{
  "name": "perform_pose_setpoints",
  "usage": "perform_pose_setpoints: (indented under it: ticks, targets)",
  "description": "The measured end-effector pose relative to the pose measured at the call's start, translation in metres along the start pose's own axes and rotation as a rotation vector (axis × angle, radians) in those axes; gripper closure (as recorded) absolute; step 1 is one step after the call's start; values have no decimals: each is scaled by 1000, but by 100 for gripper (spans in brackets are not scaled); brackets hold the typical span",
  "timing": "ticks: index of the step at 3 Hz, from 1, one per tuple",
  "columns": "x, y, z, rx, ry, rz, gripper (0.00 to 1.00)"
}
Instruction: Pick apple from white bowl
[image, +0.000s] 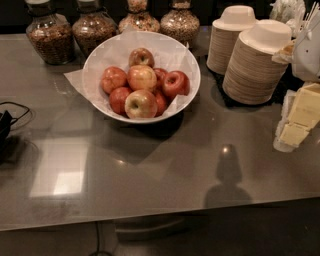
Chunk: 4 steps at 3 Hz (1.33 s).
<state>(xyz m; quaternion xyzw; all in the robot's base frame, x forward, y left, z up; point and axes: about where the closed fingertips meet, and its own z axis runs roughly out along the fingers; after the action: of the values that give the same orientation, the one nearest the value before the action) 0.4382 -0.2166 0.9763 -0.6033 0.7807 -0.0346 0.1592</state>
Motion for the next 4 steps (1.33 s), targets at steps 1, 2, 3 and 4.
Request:
perform_pose_setpoints:
  ticks: [1,2,3,4]
  targets:
    - [0,0,0,0,0,0,0]
    - [-6,-5,3,14,-16,4,0]
    - [-34,-26,12,27,-126,26,0]
    - [-75,-36,13,21,-238,-9,0]
